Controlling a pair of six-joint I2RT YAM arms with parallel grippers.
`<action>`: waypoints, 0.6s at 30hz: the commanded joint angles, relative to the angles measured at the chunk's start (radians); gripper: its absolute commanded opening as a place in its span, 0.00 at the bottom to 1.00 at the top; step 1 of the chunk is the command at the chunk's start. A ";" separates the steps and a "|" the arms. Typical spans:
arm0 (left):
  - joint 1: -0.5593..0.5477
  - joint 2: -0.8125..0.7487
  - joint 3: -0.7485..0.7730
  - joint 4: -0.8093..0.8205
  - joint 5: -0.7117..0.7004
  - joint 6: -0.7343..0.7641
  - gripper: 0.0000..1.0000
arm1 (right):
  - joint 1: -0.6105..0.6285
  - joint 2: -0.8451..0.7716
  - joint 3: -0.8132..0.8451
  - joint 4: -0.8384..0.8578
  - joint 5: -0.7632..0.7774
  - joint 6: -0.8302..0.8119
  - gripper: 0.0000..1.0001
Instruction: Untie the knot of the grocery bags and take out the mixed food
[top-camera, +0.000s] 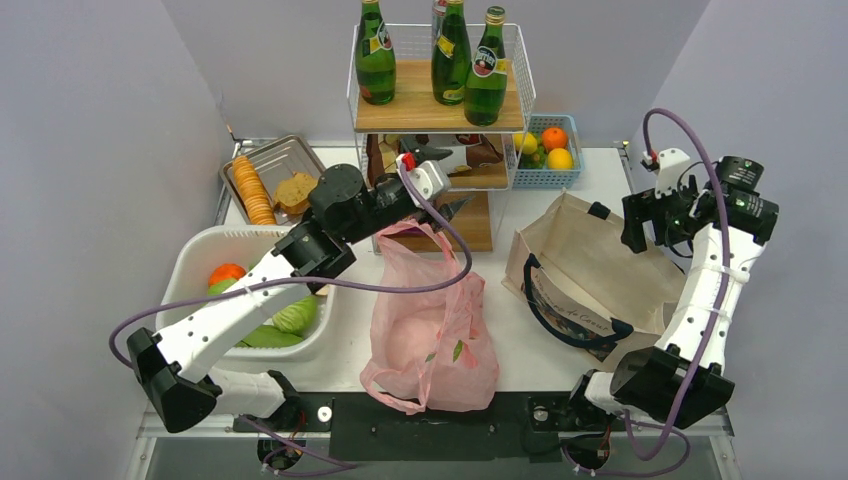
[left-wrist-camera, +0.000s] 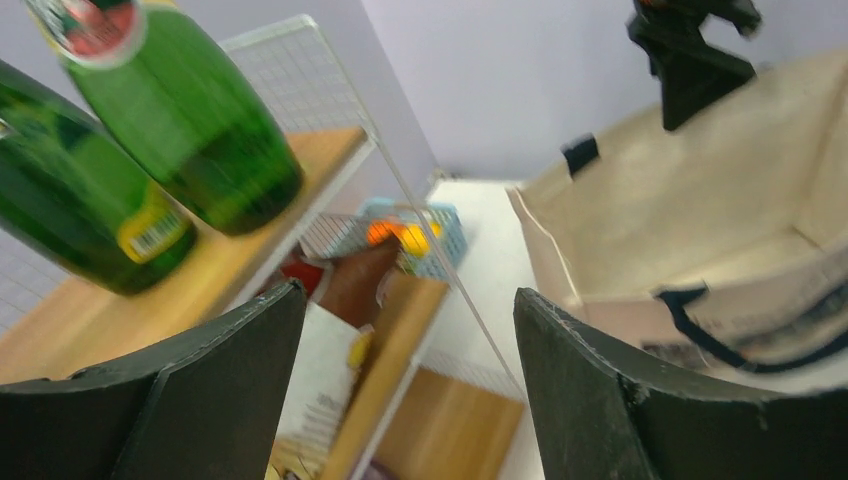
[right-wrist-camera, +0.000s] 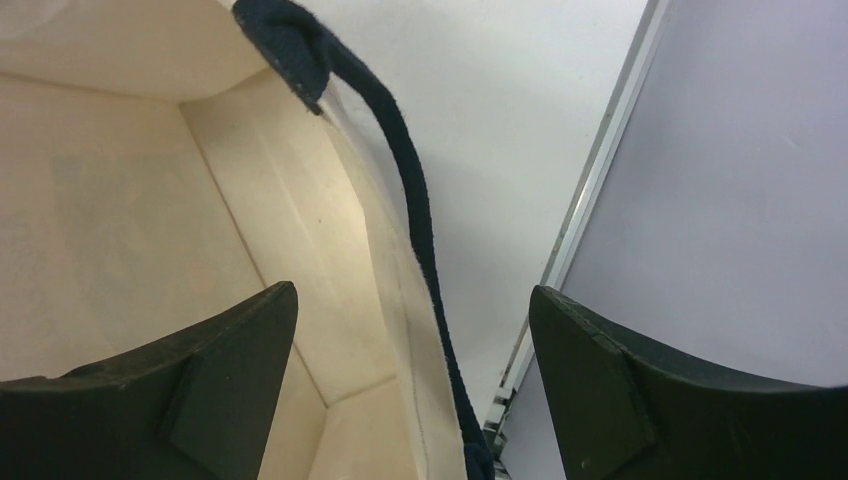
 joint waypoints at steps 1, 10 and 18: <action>0.002 -0.063 -0.014 -0.281 0.069 0.023 0.75 | 0.038 -0.023 -0.024 0.008 0.117 -0.043 0.82; 0.039 -0.167 -0.092 -0.635 0.124 0.033 0.75 | 0.048 0.010 -0.001 0.024 0.206 -0.024 0.35; 0.040 -0.253 -0.166 -0.778 0.144 0.024 0.80 | 0.059 -0.005 0.158 0.012 0.114 0.127 0.75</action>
